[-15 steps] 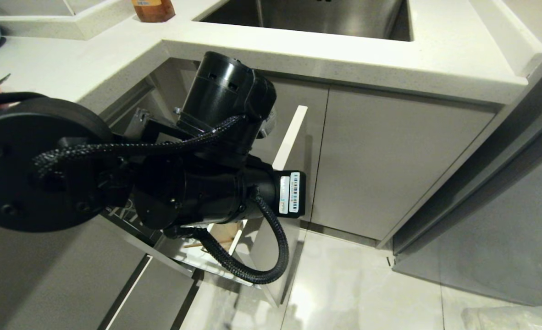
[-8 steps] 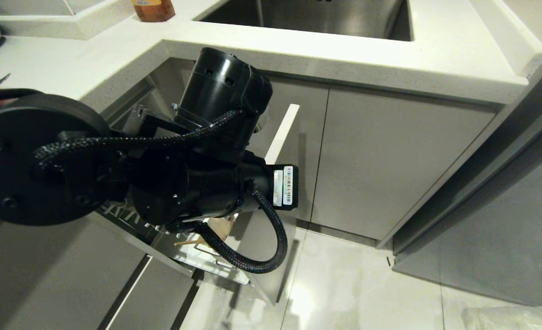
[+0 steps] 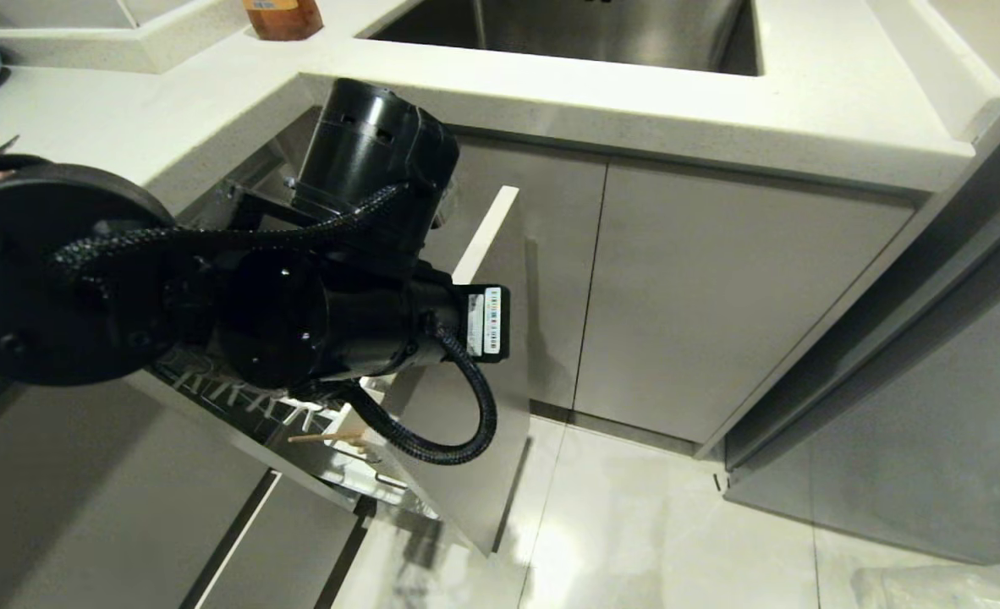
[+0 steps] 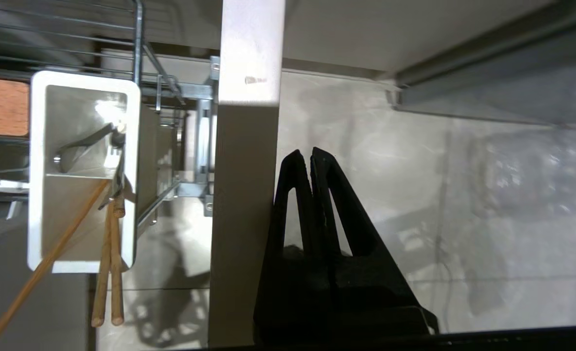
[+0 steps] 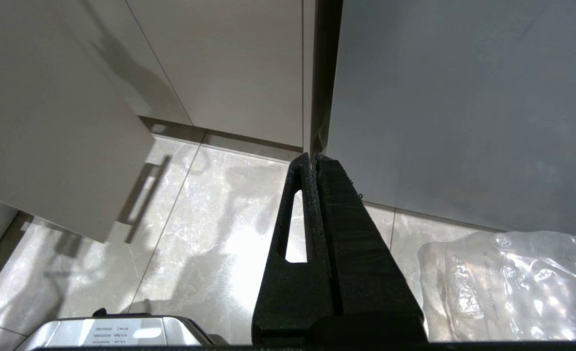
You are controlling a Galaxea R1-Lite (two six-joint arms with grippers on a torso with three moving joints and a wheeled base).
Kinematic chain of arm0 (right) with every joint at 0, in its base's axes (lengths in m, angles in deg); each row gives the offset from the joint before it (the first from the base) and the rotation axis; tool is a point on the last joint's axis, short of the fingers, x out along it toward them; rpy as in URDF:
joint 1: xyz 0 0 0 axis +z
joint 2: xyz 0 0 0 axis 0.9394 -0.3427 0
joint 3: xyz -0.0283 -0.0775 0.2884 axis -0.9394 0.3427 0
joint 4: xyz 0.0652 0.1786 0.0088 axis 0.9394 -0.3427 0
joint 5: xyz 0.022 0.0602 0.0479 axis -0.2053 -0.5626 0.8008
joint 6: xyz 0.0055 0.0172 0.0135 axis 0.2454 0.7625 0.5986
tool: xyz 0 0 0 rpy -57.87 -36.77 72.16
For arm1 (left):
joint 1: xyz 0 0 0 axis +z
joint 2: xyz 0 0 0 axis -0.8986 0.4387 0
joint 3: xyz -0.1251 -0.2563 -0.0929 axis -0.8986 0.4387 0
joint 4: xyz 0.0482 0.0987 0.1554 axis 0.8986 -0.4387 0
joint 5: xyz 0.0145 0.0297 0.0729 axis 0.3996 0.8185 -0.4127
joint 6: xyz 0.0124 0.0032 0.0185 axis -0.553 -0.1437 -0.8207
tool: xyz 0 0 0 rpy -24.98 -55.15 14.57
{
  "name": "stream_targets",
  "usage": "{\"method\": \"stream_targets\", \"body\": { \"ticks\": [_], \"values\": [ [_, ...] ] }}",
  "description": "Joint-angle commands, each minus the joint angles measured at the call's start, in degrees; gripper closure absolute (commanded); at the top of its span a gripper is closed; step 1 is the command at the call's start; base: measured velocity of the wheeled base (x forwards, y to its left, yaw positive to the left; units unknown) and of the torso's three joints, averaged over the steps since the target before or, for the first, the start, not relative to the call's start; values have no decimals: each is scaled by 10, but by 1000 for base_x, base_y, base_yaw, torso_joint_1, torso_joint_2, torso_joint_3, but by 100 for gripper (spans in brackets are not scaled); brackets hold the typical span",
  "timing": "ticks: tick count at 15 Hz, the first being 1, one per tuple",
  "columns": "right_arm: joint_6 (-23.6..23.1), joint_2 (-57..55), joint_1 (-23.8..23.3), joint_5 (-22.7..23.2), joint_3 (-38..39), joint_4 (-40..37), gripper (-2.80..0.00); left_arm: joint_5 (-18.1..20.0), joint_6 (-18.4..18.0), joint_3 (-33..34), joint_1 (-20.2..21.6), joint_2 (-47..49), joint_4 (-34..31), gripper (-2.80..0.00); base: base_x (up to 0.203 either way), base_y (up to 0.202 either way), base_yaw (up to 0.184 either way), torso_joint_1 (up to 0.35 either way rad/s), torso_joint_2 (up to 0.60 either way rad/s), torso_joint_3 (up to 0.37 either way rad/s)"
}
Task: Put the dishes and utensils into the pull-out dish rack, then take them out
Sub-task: Close the cupboard
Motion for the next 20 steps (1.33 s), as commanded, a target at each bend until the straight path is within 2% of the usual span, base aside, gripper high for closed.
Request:
{"method": "stream_targets", "body": {
  "ticks": [1,4,8,13,20],
  "values": [
    [0,0,0,0,2,0,0,-8,-5,0,9,-4,0,0,0,0,0,0,0,0],
    [0,0,0,0,2,0,0,-31,-26,1,39,-4,1,0,0,0,0,0,0,0],
    [0,0,0,0,2,0,0,-82,-59,0,81,-3,5,0,0,0,0,0,0,0],
    [0,0,0,0,2,0,0,-118,-87,-5,127,-2,7,0,0,0,0,0,0,0],
    [0,0,0,0,2,0,0,-149,-153,-16,241,6,37,0,0,0,0,0,0,0]
  ]
}}
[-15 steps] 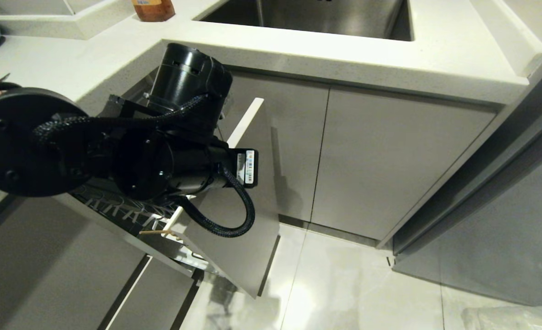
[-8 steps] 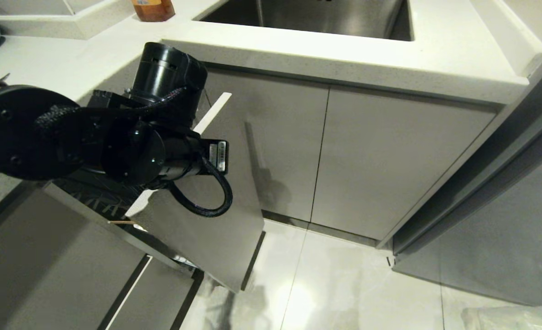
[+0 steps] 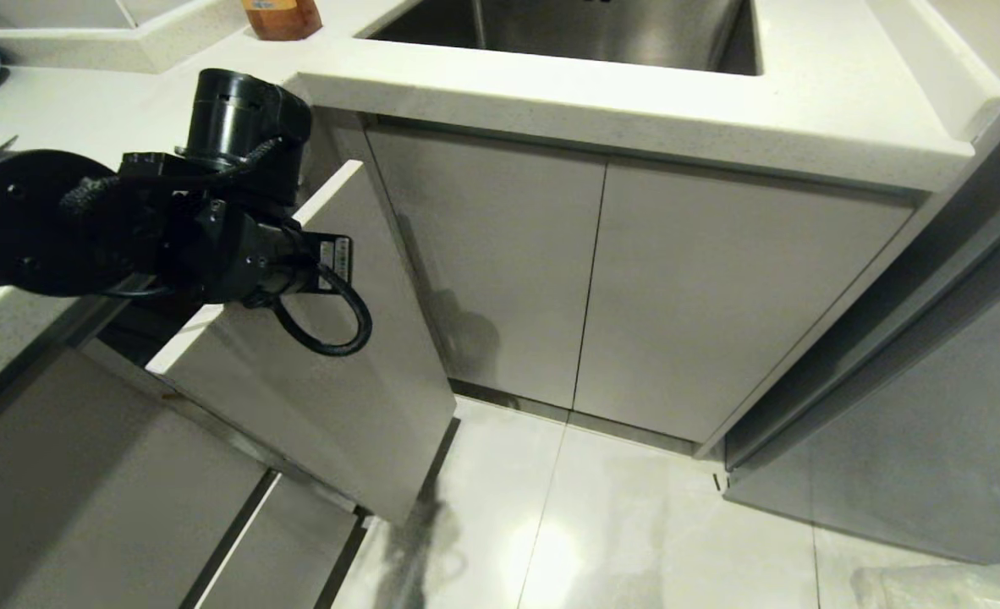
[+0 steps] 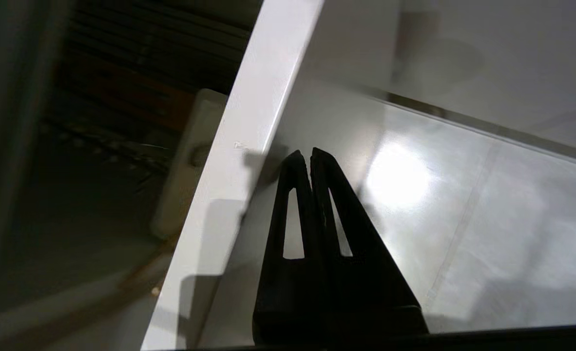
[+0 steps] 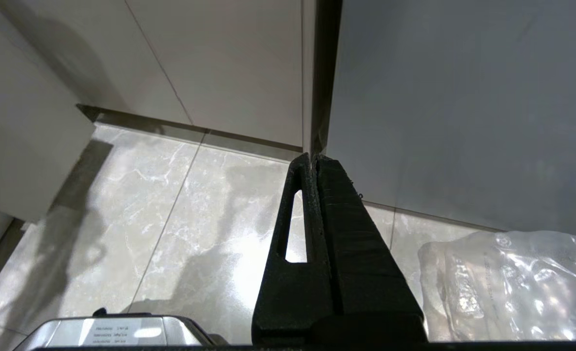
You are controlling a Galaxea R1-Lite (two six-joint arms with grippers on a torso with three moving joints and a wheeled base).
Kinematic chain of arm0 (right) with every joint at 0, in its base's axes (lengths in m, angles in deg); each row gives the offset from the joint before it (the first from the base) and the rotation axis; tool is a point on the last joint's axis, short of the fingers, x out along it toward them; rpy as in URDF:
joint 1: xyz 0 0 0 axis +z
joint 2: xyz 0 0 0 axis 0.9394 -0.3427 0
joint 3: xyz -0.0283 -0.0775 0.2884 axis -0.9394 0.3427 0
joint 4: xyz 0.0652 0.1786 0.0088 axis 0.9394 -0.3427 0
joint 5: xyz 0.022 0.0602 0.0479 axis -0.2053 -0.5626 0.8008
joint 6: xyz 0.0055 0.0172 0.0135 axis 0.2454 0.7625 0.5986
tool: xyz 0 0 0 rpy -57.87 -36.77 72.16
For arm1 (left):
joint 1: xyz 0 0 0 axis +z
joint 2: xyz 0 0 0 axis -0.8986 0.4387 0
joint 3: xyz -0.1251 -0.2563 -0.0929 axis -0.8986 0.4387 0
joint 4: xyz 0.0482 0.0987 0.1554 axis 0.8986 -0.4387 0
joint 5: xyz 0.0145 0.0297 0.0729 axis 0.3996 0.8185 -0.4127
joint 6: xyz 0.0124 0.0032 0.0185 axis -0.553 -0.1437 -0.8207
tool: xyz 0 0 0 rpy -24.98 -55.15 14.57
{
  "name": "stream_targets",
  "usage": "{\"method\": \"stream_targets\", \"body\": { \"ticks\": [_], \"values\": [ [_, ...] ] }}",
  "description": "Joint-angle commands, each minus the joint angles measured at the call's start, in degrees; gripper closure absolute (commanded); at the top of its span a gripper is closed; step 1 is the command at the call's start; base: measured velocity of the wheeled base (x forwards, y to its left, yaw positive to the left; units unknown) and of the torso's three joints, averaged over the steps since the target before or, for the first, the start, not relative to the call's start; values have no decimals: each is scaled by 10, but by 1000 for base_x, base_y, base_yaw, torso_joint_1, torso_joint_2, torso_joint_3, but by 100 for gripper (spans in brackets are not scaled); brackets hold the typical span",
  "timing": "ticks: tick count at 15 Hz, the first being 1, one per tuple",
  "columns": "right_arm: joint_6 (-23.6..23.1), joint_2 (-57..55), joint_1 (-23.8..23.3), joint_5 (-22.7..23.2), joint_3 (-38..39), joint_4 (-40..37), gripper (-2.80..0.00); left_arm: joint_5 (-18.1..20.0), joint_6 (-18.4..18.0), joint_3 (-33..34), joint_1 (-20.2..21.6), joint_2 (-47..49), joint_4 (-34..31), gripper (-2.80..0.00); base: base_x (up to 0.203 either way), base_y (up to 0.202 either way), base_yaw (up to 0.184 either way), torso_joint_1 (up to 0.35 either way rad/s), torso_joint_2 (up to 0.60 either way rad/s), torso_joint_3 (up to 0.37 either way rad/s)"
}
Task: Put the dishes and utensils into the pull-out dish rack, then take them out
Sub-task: Close the cupboard
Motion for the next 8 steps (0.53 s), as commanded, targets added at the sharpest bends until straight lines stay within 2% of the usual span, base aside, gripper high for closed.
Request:
{"method": "stream_targets", "body": {
  "ticks": [1,4,8],
  "values": [
    [0,0,0,0,2,0,0,-3,-6,-2,24,1,2,0,0,0,0,0,0,0],
    [0,0,1,0,2,1,0,-4,-42,-1,73,1,28,0,0,0,0,0,0,0],
    [0,0,0,0,1,0,0,-4,-50,2,67,4,40,0,0,0,0,0,0,0]
  ]
}}
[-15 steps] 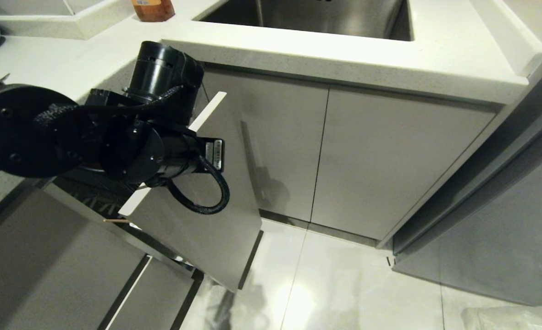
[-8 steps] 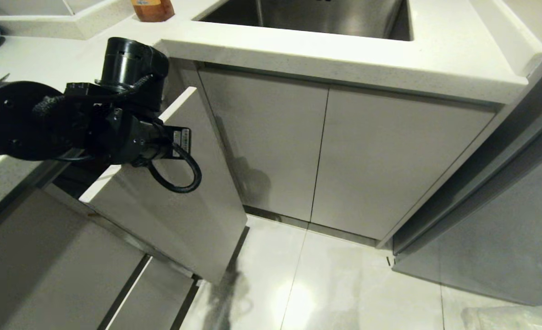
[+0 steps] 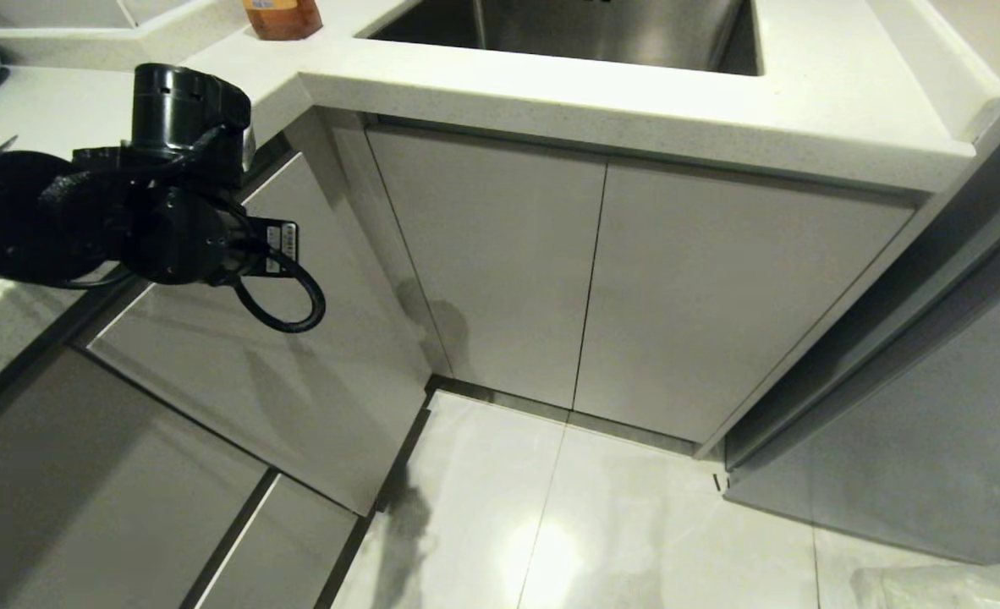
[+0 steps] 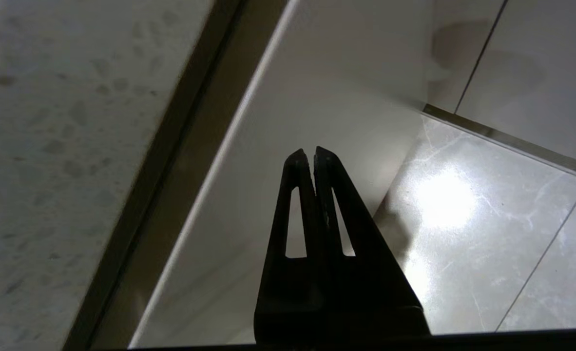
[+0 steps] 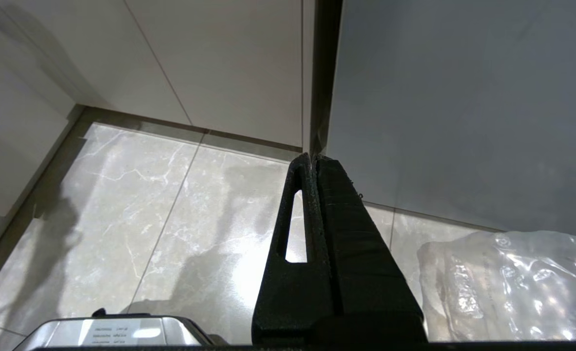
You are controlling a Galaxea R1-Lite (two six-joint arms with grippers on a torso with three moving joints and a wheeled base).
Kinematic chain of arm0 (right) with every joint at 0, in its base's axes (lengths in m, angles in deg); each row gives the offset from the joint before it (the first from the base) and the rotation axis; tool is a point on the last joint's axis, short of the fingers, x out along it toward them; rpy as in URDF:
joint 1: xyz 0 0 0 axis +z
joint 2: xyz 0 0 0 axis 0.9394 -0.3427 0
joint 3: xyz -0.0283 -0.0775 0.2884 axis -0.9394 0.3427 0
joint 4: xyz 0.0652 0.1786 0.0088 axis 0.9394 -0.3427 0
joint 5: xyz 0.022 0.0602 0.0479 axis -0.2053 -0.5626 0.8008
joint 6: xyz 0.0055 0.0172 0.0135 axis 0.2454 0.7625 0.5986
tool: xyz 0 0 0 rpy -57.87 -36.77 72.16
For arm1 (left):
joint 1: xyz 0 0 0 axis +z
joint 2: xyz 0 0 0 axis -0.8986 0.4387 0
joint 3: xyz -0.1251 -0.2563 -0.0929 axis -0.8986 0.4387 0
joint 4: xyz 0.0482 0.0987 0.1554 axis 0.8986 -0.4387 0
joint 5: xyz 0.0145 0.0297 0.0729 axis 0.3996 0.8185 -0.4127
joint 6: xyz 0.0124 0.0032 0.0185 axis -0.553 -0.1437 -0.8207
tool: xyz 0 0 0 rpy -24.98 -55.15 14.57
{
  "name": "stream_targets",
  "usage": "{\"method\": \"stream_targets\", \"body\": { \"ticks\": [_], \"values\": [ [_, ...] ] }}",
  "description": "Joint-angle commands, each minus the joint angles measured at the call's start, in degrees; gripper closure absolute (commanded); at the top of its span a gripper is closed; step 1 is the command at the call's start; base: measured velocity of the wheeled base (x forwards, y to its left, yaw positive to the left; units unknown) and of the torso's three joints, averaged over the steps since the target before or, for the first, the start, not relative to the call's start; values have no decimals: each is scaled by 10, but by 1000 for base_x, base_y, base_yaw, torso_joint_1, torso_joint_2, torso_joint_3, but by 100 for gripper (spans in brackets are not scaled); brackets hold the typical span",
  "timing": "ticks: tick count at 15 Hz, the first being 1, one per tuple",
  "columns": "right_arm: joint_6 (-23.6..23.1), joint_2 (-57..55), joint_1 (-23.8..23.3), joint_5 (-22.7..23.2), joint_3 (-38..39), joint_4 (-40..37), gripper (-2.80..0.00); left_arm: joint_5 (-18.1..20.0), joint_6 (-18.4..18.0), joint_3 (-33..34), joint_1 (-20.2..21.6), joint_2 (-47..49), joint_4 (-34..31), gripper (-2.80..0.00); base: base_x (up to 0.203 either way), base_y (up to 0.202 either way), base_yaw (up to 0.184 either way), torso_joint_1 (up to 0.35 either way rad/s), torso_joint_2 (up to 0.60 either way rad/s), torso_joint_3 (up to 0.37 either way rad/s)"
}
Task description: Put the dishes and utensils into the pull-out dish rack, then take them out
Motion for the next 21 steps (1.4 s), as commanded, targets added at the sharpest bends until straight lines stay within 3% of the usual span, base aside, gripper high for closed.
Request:
{"method": "stream_targets", "body": {
  "ticks": [1,8,16,19,21],
  "values": [
    [0,0,0,0,1,0,0,-2,0,4,-8,3,0,0,0,0,0,0,0,0],
    [0,0,0,0,1,0,0,11,6,18,-66,-30,-2,0,0,0,0,0,0,0],
    [0,0,0,0,1,0,0,99,1,62,-81,-259,-2,0,0,0,0,0,0,0],
    [0,0,0,0,2,0,0,137,0,97,-57,-381,-3,0,0,0,0,0,0,0],
    [0,0,1,0,2,0,0,191,-4,126,17,-469,-4,0,0,0,0,0,0,0]
  ]
}}
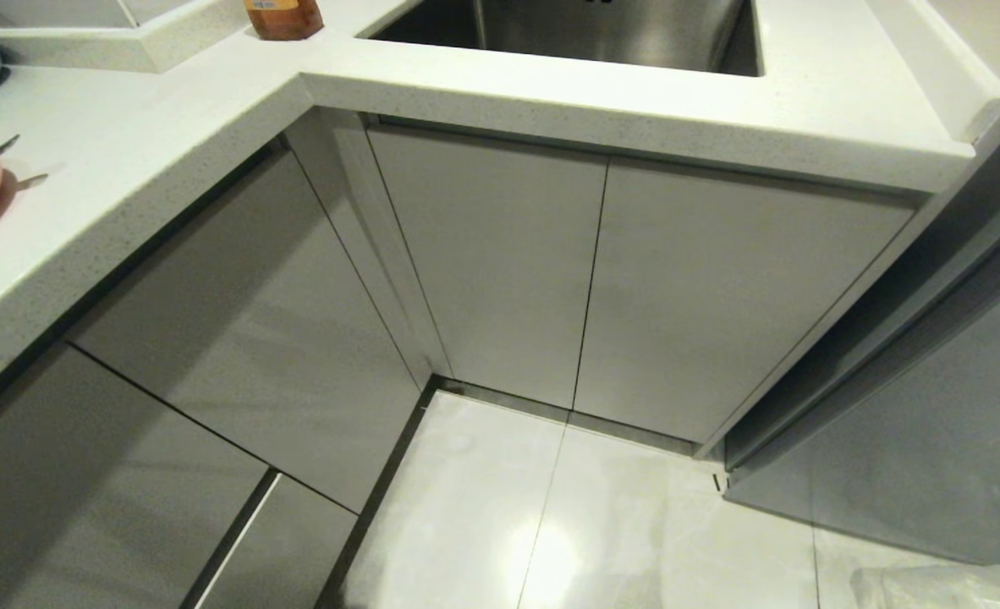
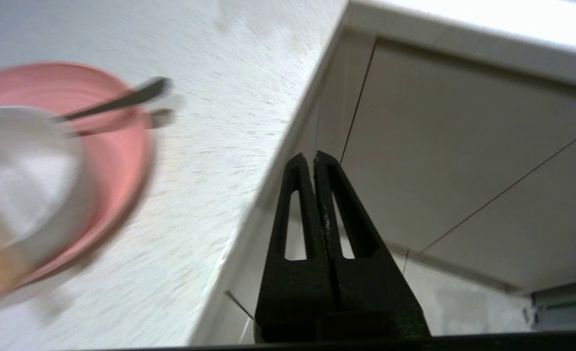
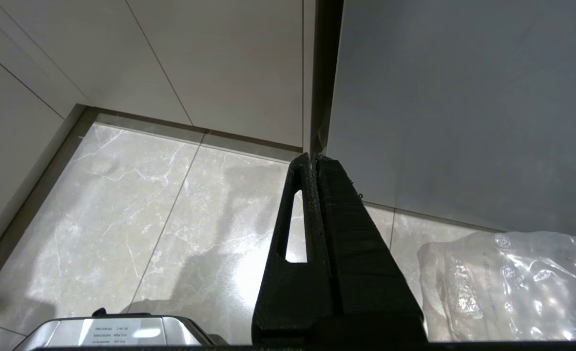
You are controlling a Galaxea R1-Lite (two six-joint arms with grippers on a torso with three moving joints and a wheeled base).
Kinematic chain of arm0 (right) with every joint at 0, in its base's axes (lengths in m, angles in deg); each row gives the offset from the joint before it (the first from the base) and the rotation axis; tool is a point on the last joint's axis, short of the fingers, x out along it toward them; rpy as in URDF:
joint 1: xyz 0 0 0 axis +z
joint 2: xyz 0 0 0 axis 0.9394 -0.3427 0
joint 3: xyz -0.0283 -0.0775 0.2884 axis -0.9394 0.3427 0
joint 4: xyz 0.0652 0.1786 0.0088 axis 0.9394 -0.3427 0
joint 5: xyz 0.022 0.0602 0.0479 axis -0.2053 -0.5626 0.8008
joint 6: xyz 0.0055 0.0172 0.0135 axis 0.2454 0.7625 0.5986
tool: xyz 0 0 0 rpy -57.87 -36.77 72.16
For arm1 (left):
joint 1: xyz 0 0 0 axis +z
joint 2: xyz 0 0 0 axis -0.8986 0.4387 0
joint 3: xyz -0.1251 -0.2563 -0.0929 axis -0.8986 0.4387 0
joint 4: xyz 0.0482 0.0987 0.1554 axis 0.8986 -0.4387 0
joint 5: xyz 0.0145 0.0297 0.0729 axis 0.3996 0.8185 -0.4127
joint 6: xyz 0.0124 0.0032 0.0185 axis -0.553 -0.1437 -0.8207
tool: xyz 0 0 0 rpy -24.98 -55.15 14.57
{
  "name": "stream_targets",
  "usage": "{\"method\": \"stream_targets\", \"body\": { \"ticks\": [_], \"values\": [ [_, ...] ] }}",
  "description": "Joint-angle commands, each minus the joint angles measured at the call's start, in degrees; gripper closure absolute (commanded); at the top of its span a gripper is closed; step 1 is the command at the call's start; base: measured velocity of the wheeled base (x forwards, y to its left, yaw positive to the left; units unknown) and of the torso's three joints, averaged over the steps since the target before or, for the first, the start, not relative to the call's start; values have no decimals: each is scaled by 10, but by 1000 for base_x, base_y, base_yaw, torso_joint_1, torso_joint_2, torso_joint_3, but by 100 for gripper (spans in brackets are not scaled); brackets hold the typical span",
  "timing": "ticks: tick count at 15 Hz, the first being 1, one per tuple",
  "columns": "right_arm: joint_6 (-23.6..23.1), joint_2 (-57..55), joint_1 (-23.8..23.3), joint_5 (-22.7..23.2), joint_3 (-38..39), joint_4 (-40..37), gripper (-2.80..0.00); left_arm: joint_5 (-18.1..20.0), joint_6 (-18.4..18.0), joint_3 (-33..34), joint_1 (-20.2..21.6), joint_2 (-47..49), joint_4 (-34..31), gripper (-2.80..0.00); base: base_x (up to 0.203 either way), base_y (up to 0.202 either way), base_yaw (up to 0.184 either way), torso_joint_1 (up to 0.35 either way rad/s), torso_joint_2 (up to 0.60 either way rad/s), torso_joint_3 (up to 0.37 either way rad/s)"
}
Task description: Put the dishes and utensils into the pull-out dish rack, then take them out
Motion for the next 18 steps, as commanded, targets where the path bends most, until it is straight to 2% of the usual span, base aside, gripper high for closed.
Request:
{"method": "stream_targets", "body": {
  "ticks": [1,3,5,7,8,9,10,12,14,17,18],
  "values": [
    [0,0,0,0,2,1,0,29,-2,29,52,-117,-1,0,0,0,0,0,0,0],
    [0,0,0,0,1,0,0,53,-17,85,75,-217,-8,0,0,0,0,0,0,0],
    [0,0,0,0,1,0,0,82,-45,171,94,-332,-24,0,0,0,0,0,0,0],
    [0,0,1,0,2,0,0,75,-39,270,117,-396,-19,0,0,0,0,0,0,0],
    [0,0,1,0,2,0,0,81,-31,296,144,-405,-19,0,0,0,0,0,0,0],
    [0,0,0,0,2,0,0,131,-28,322,161,-420,-25,0,0,0,0,0,0,0],
    [0,0,0,0,2,0,0,164,-32,367,169,-452,-28,0,0,0,0,0,0,0],
    [0,0,0,0,2,0,0,189,-54,453,176,-525,-29,0,0,0,0,0,0,0],
    [0,0,0,0,1,0,0,206,-63,555,179,-561,10,0,0,0,0,0,0,0],
    [0,0,0,0,1,0,0,215,-75,702,180,-567,140,0,0,0,0,0,0,0],
    [0,0,1,0,2,0,0,218,-69,722,181,-567,138,0,0,0,0,0,0,0]
  ]
}}
